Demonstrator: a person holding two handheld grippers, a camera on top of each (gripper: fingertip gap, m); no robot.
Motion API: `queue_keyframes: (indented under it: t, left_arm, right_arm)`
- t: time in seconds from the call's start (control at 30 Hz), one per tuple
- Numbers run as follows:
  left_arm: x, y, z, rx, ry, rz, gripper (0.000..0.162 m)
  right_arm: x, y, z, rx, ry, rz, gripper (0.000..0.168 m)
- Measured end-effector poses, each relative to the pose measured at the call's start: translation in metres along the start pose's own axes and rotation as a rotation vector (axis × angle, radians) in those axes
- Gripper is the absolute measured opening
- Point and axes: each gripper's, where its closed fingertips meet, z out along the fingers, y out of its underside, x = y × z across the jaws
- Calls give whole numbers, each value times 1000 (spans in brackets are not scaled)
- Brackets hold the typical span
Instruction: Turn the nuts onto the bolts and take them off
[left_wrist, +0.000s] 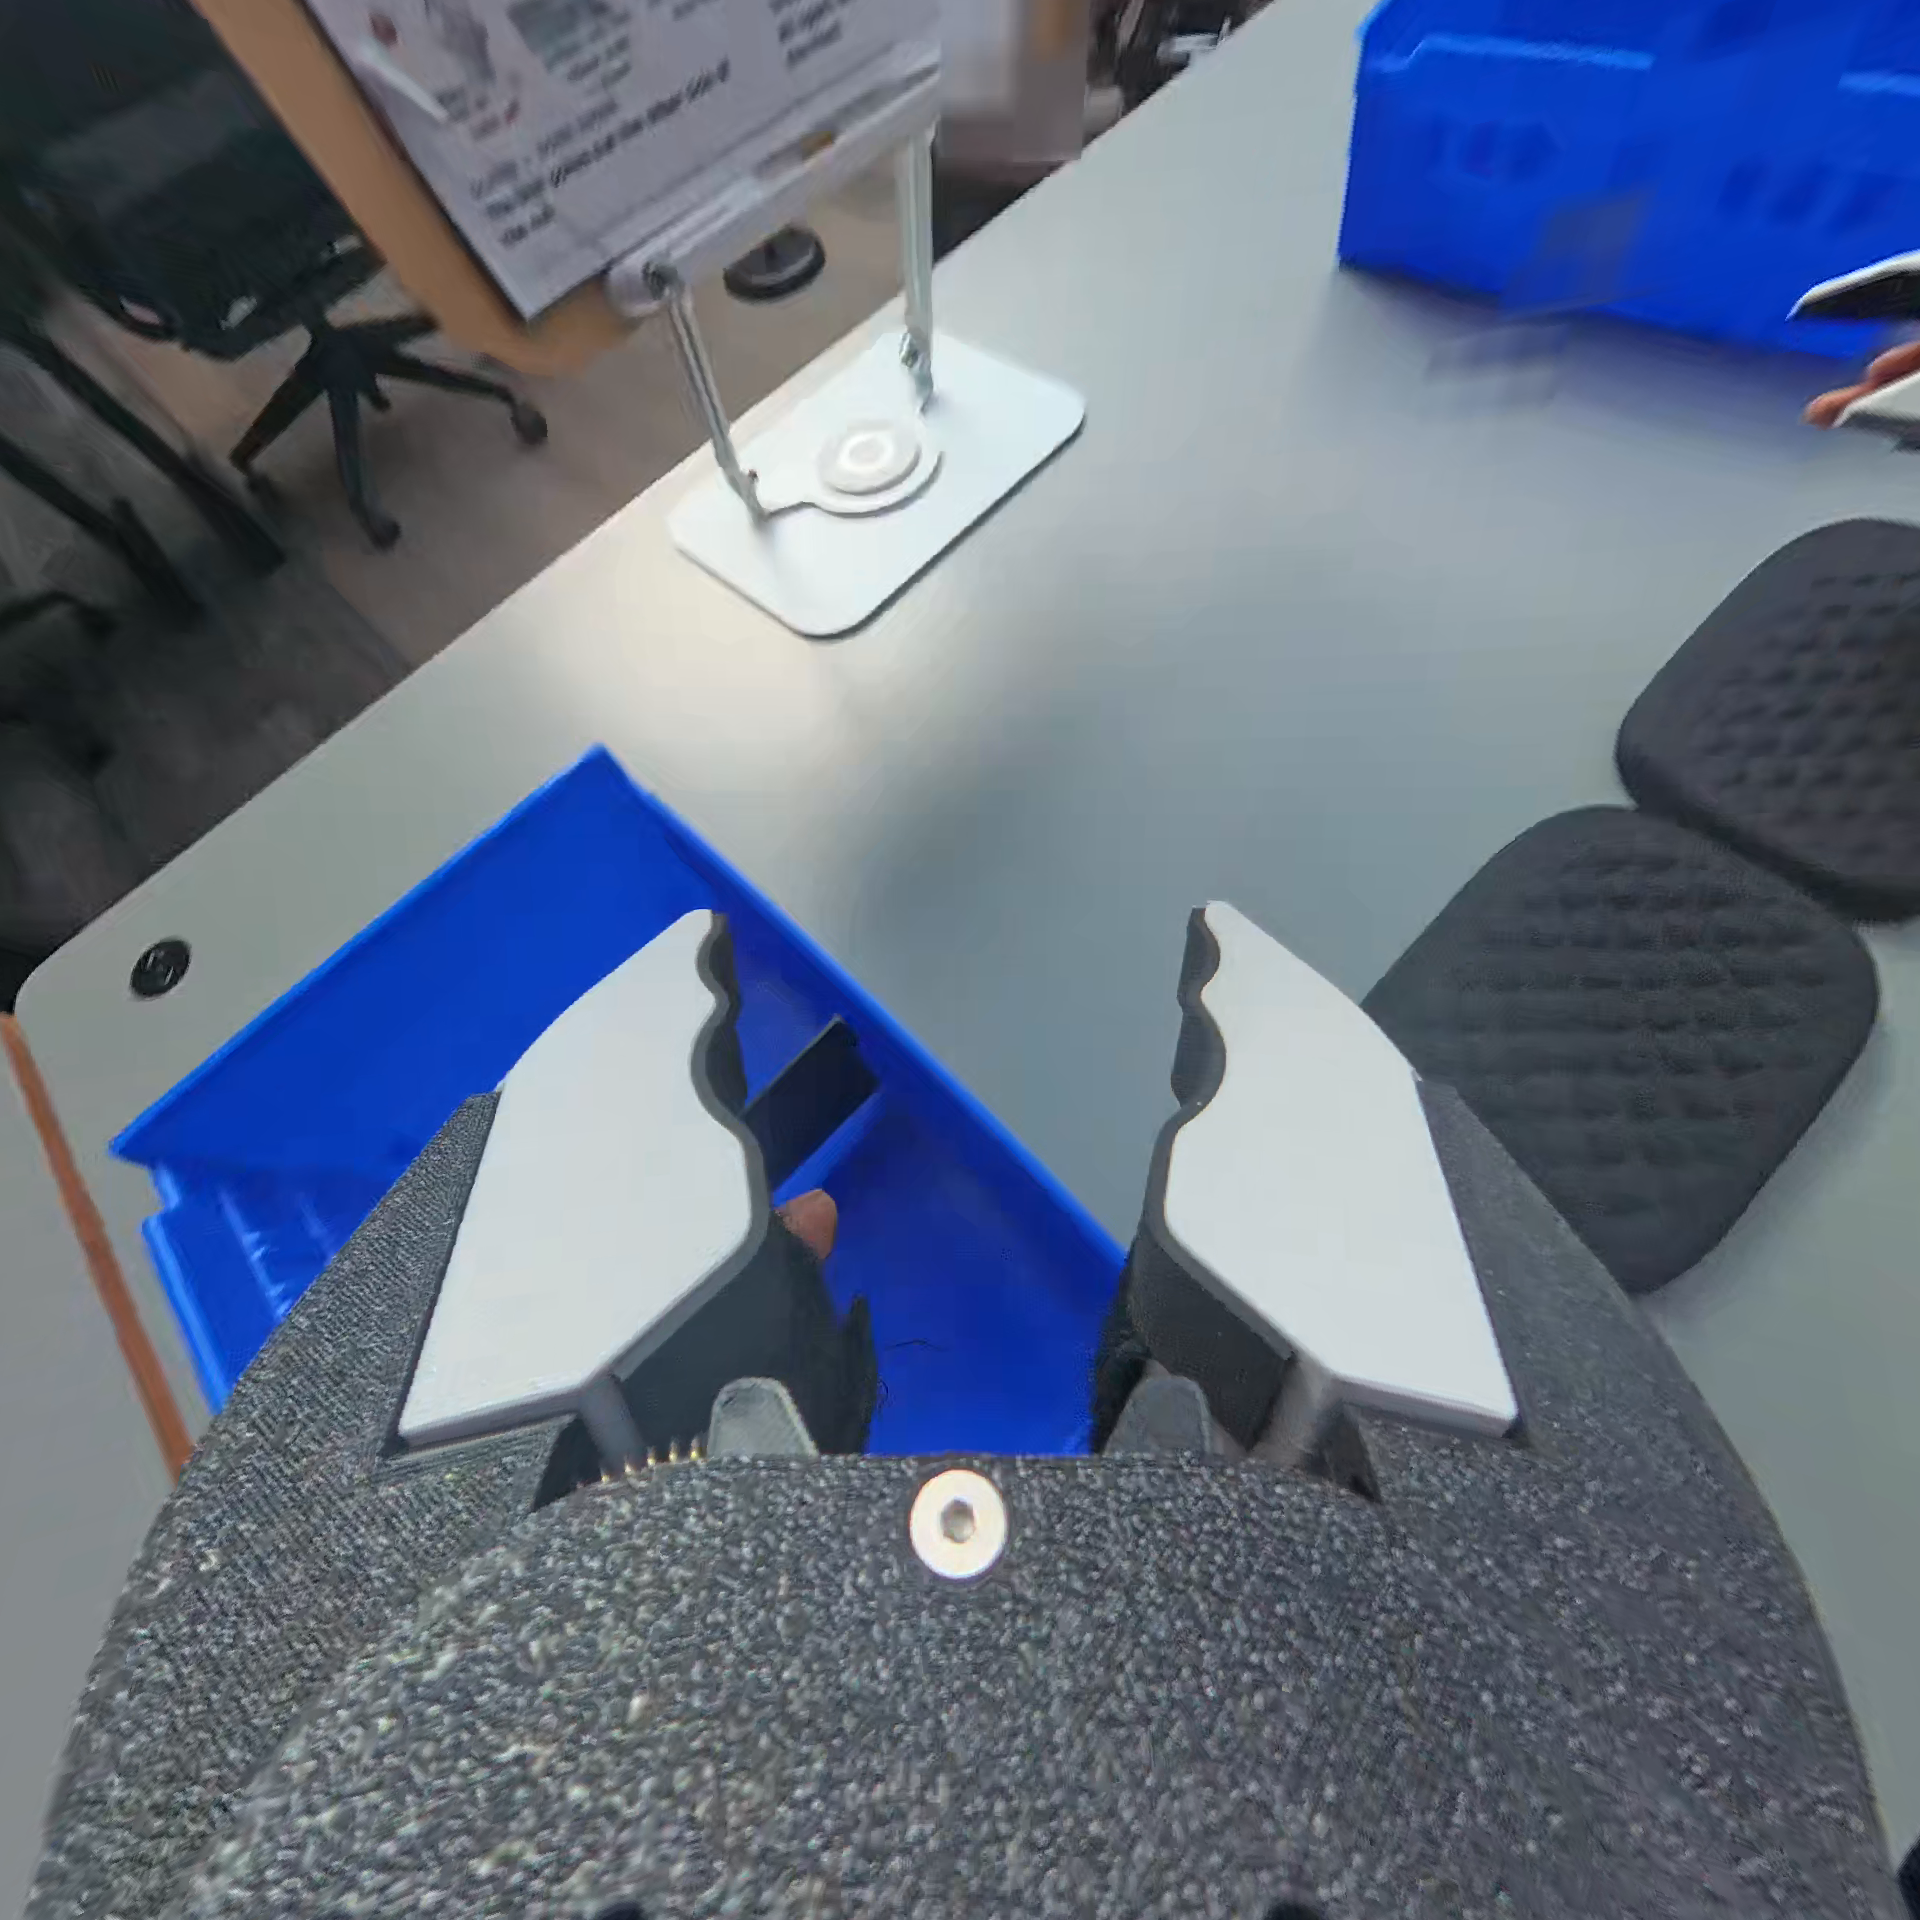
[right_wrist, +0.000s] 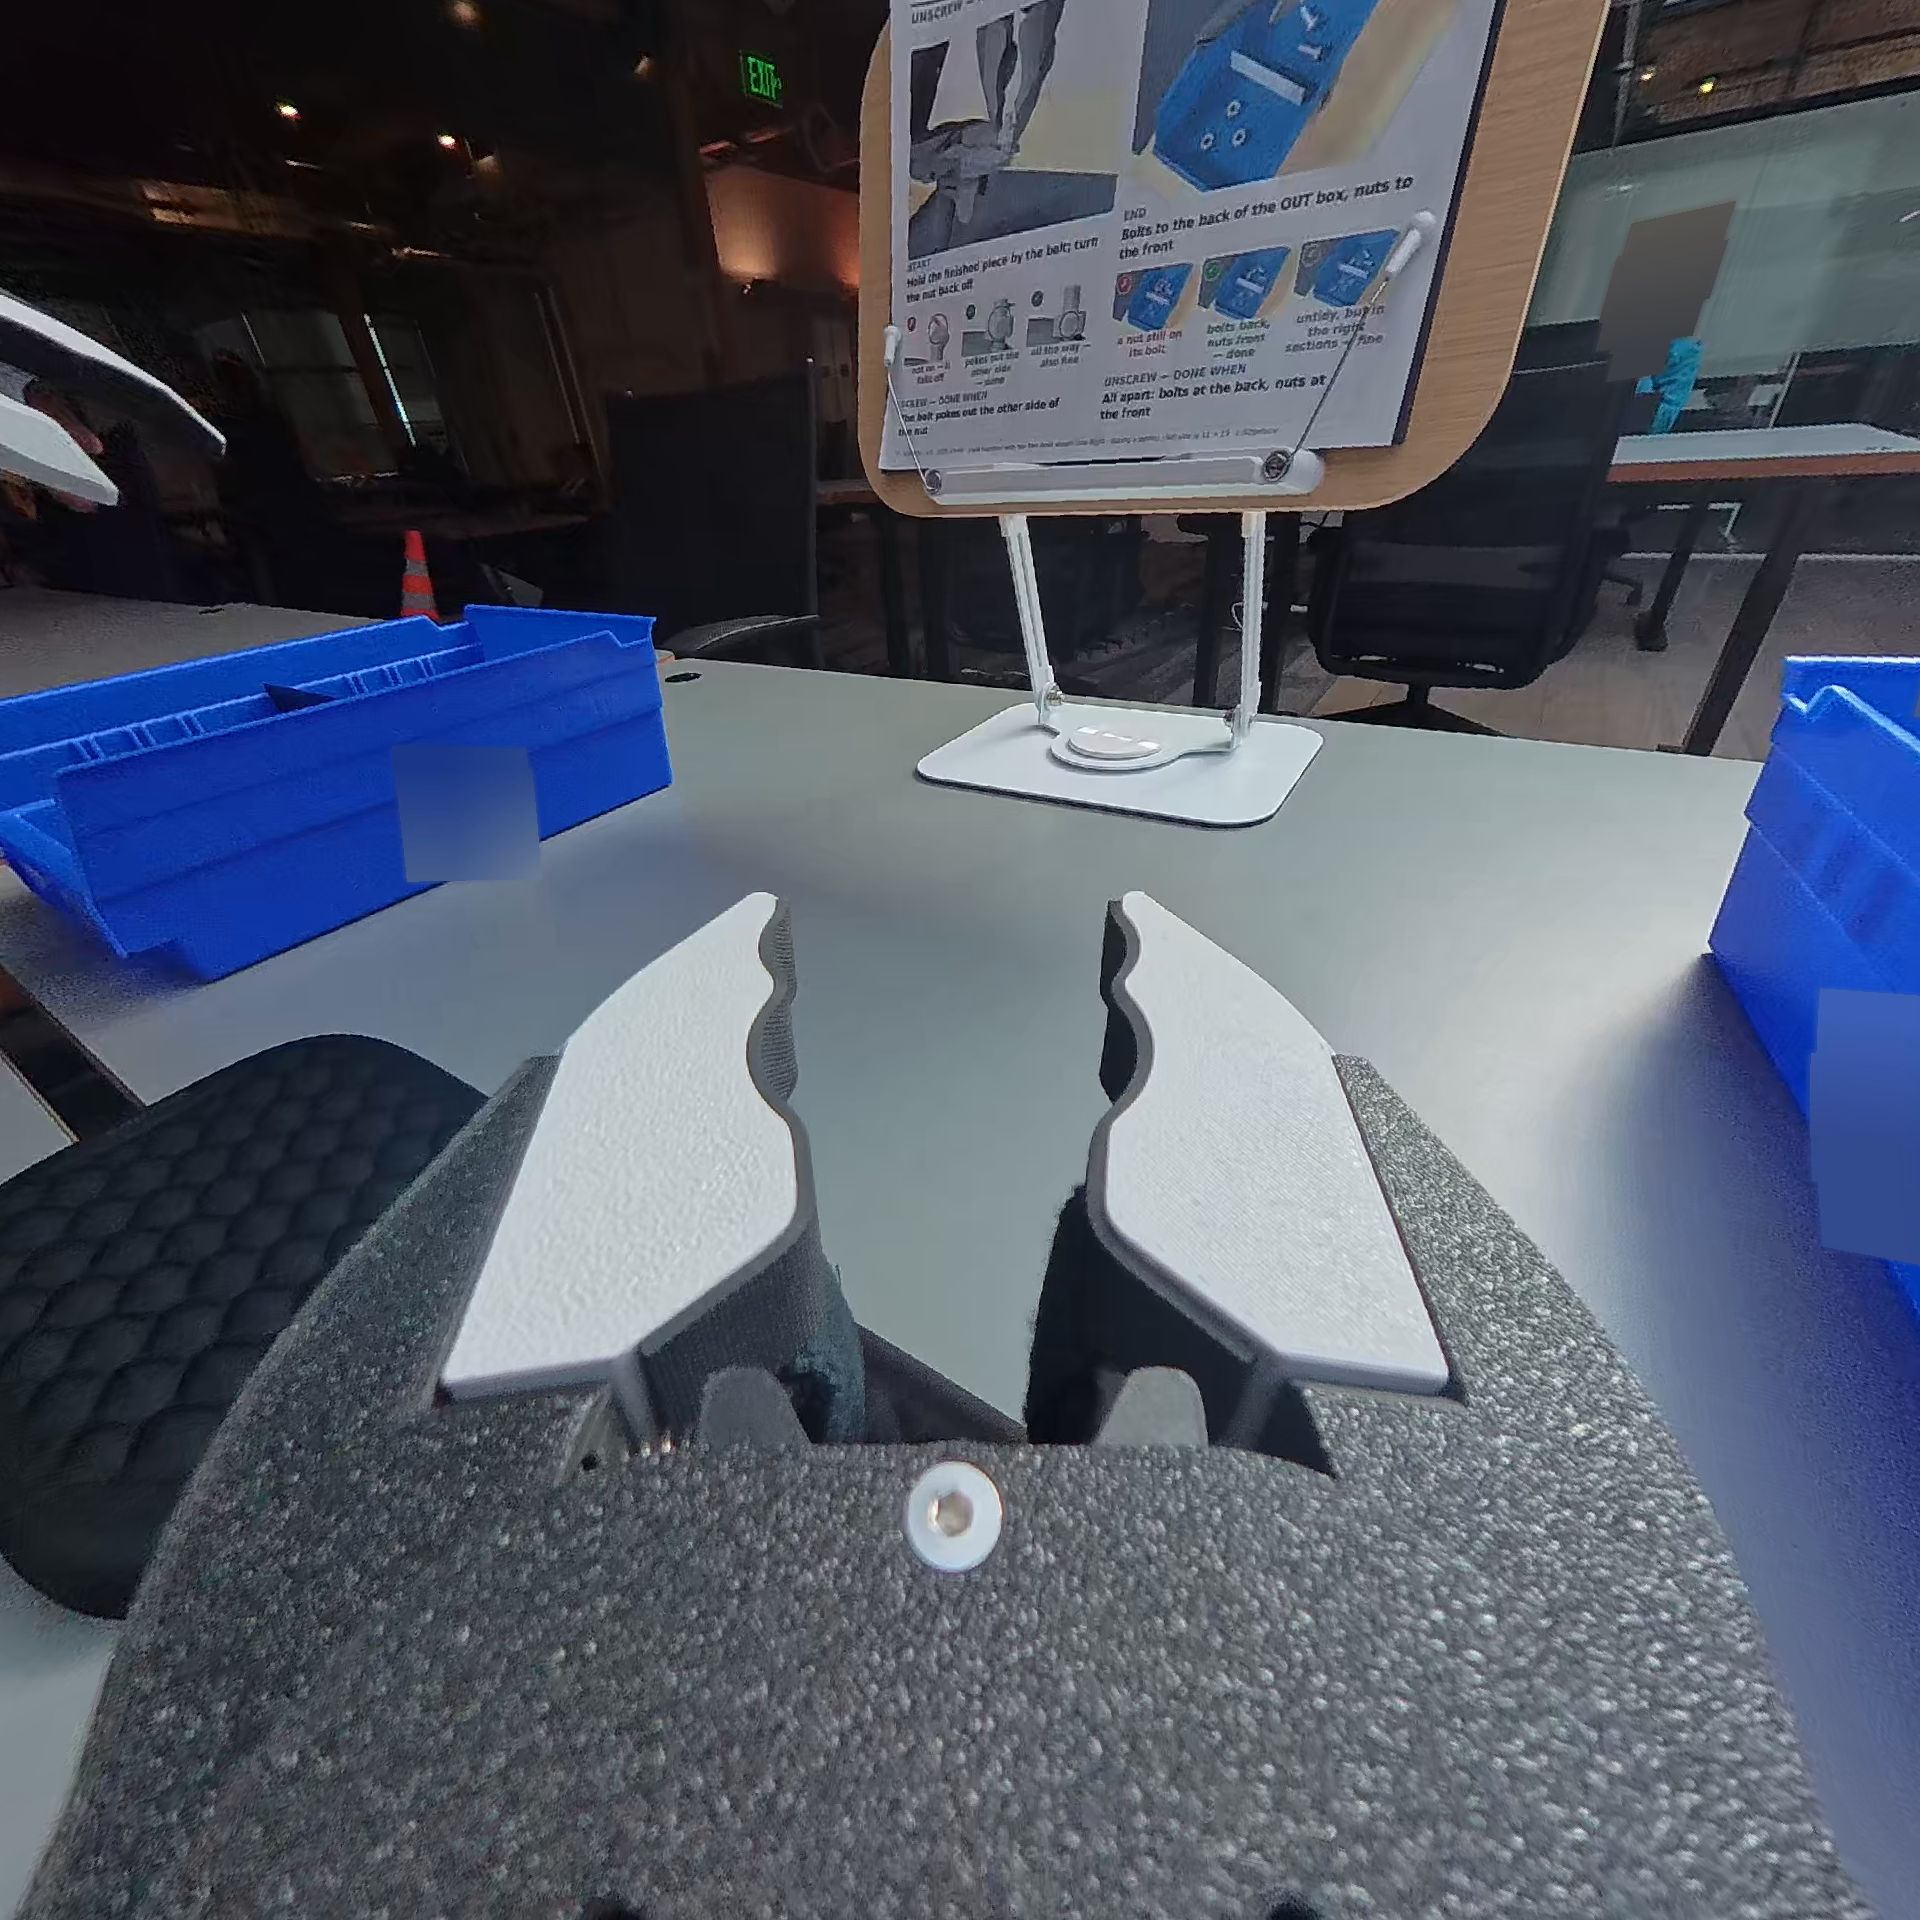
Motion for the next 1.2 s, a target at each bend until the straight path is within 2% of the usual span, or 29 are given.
queue_keyframes:
  t: [0.1, 0.23, 0.37, 0.5, 0.63, 1.03, 1.2]
  left_arm:
    - [-51, 50, -17, -272, -68, -49, 82]
    - [-104, 81, -17, -458, -120, -185, 71]
    - [-137, 101, 10, -652, -120, -287, 63]
    - [-163, 125, 45, -786, -187, -363, 49]
    - [-172, 159, 67, -934, -235, -420, 44]
    - [-183, 198, 82, -1068, -341, -588, 41]
    - [-180, 211, 89, -1065, -322, -680, 33]
  right_arm:
    - [-2, 2, 2, -20, -6, -16, 56]
    - [-5, 3, 2, -24, -4, -42, 56]
    - [-4, 1, 1, -14, -1, -39, 56]
    - [-3, 0, 0, -3, -2, -26, 56]
    - [-4, 0, 0, 0, -11, -23, 55]
    - [-6, -5, -5, 30, -30, -16, 52]
    - [-5, -5, -6, 34, -31, -11, 51]
